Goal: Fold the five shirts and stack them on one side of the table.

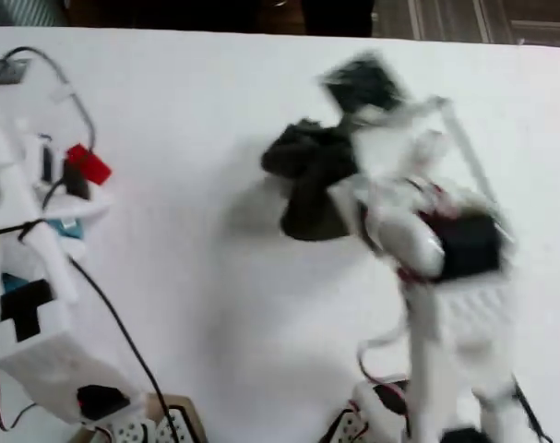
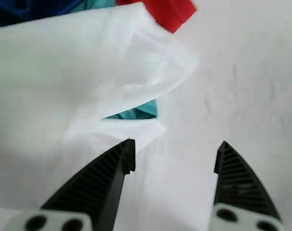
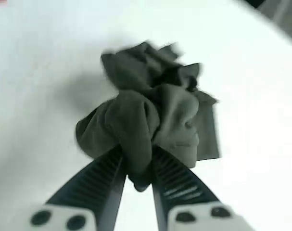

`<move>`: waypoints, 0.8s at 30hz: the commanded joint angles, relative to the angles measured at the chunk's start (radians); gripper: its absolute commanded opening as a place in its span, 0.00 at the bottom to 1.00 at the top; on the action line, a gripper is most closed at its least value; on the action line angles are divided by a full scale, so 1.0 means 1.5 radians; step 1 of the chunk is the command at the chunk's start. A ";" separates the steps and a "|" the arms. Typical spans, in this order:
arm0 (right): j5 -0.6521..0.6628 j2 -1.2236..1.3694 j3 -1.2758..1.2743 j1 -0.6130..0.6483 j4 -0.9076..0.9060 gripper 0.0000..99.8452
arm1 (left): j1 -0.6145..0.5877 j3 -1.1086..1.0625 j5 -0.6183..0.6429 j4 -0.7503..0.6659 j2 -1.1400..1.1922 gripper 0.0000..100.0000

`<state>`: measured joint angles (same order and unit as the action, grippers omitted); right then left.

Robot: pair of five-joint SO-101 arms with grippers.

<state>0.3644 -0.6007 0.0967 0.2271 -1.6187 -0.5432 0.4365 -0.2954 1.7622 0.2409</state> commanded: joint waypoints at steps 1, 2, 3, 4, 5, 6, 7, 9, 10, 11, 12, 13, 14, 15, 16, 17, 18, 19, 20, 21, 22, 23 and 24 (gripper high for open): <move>0.008 -0.092 0.032 -0.127 0.006 0.02 | 0.111 0.004 0.004 0.010 -0.032 0.28; 0.009 -0.096 0.030 -0.169 0.010 0.02 | 0.146 0.004 0.003 0.008 -0.032 0.28; 0.015 -0.096 0.021 -0.212 0.015 0.02 | 0.180 0.004 0.003 0.005 -0.031 0.28; 0.028 -0.096 0.005 -0.246 0.020 0.02 | 0.211 0.004 0.003 0.004 -0.031 0.28; 0.040 -0.096 -0.017 -0.273 0.030 0.02 | 0.244 0.004 0.003 -0.003 -0.031 0.28; 0.049 -0.100 -0.045 -0.297 0.041 0.02 | 0.275 0.004 0.003 -0.010 -0.031 0.29; 0.055 -0.102 -0.073 -0.317 0.056 0.02 | 0.308 0.004 0.003 -0.021 -0.031 0.29; 0.071 -0.102 -0.123 -0.350 0.076 0.02 | 0.372 0.004 0.007 -0.059 -0.030 0.29; 0.077 -0.102 -0.145 -0.364 0.084 0.02 | 0.406 0.004 0.007 -0.082 -0.030 0.29; 0.080 -0.102 -0.168 -0.375 0.097 0.02 | 0.439 0.003 0.007 -0.104 -0.029 0.29; 0.084 -0.102 -0.189 -0.387 0.111 0.02 | 0.470 0.003 0.007 -0.125 -0.026 0.29; 0.089 -0.102 -0.208 -0.400 0.125 0.02 | 0.498 0.003 0.007 -0.143 -0.016 0.29; 0.093 -0.102 -0.223 -0.416 0.142 0.02 | 0.524 0.004 0.007 -0.160 -0.002 0.29; 0.092 -0.102 -0.236 -0.432 0.161 0.02 | 0.545 0.004 0.007 -0.175 0.015 0.29; 0.092 -0.102 -0.247 -0.452 0.181 0.02 | 0.564 0.004 0.007 -0.187 0.038 0.29; 0.092 -0.102 -0.256 -0.473 0.201 0.02 | 0.579 0.004 0.007 -0.196 0.063 0.29; 0.090 -0.102 -0.264 -0.492 0.221 0.02 | 0.596 0.008 0.008 -0.202 0.089 0.29; 0.089 -0.102 -0.272 -0.513 0.244 0.02 | 0.612 0.009 0.008 -0.203 0.114 0.29; 0.088 -0.102 -0.282 -0.534 0.270 0.02 | 0.629 0.009 0.008 -0.204 0.136 0.29; 0.087 -0.102 -0.295 -0.555 0.298 0.02 | 0.647 0.009 0.008 -0.204 0.158 0.29; 0.086 -0.102 -0.306 -0.573 0.327 0.02 | 0.663 0.010 0.007 -0.204 0.177 0.29; 0.086 -0.102 -0.317 -0.587 0.349 0.02 | 0.677 0.010 0.005 -0.210 0.194 0.29; 0.086 -0.102 -0.328 -0.597 0.369 0.02 | 0.688 0.010 0.005 -0.220 0.211 0.29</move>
<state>0.4933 -0.7250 -0.3790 -0.6045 -1.1707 0.4281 0.4365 -0.2969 1.4676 0.5278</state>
